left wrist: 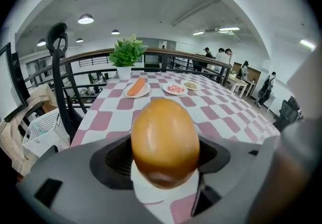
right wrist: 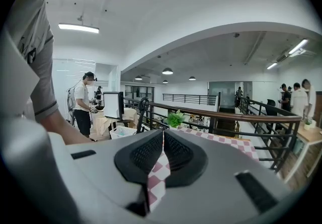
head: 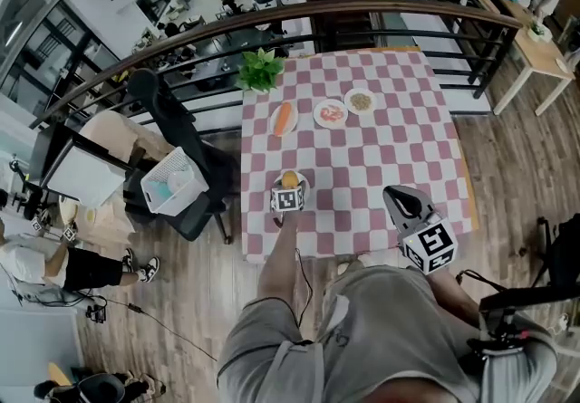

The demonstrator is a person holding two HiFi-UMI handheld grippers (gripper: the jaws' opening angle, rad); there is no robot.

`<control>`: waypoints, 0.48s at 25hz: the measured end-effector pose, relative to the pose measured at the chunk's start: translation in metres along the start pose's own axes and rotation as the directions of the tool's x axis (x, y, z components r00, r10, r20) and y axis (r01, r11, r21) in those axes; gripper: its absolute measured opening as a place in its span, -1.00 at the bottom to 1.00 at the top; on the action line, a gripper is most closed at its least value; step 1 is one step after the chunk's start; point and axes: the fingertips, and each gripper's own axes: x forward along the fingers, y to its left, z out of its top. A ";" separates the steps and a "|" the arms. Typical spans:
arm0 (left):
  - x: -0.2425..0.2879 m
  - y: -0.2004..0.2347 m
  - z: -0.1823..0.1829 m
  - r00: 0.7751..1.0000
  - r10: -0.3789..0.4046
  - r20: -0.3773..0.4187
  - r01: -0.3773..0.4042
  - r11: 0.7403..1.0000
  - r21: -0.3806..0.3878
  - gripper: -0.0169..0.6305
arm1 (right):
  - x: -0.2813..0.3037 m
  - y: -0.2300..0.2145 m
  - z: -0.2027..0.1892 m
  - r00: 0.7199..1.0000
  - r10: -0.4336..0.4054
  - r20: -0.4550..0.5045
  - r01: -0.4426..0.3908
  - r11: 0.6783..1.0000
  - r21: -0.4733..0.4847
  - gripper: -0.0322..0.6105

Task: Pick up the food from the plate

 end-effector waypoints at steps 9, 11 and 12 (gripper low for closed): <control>-0.054 -0.024 0.063 0.973 -0.050 0.223 0.046 0.999 0.022 0.10 | 0.015 0.016 0.012 0.997 0.075 0.031 -0.074 0.997 -0.021 -0.85; -0.068 -0.030 0.079 0.963 -0.054 0.264 0.044 0.998 0.047 0.10 | 0.017 0.022 0.014 0.995 0.094 0.040 -0.093 0.995 -0.026 -0.85; -0.075 -0.033 0.086 0.957 -0.058 0.283 0.043 0.997 0.061 0.10 | 0.019 0.026 0.016 0.994 0.102 0.044 -0.101 0.994 -0.028 -0.85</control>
